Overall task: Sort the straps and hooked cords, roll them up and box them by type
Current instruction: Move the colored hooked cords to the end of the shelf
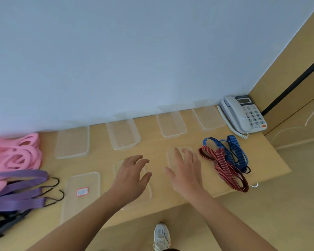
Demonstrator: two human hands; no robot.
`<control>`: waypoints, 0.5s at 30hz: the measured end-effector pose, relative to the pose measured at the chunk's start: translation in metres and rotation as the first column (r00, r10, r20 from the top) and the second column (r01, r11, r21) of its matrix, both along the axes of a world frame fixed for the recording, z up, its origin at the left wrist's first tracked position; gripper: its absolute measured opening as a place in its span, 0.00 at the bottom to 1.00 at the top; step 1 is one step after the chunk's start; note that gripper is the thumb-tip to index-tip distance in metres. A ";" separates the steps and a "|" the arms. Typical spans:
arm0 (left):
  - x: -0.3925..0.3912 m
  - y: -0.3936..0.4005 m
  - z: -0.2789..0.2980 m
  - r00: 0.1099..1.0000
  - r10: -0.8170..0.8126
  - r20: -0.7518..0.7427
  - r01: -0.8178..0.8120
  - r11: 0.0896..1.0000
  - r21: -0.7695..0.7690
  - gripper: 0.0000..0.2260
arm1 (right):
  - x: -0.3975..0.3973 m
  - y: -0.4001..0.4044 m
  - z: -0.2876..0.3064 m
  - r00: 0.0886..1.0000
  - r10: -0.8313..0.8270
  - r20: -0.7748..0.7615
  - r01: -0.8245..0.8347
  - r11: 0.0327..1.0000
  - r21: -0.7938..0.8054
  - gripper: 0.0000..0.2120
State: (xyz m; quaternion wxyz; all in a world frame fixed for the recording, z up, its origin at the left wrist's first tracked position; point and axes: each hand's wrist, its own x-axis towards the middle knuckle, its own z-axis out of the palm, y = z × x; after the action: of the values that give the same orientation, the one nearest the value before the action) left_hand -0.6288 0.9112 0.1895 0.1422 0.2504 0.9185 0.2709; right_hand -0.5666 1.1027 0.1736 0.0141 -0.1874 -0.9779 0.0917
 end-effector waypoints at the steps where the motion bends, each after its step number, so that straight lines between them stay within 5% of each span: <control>1: -0.002 -0.015 0.000 0.999 0.037 0.001 -0.037 0.999 0.010 0.20 | -0.005 -0.016 0.000 1.000 0.029 0.011 -0.028 0.999 -0.024 0.33; 15: -0.008 -0.275 -0.022 0.906 0.422 -0.032 -0.423 0.906 -0.024 0.20 | -0.070 -0.277 -0.010 0.905 0.425 -0.013 -0.423 0.897 -0.130 0.33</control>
State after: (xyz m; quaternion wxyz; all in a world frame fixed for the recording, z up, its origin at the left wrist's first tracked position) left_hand -0.6373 0.6362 0.1677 0.0721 0.0472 0.9567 0.2781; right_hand -0.6364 0.8252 0.1641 -0.0261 0.0285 -0.9872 0.1544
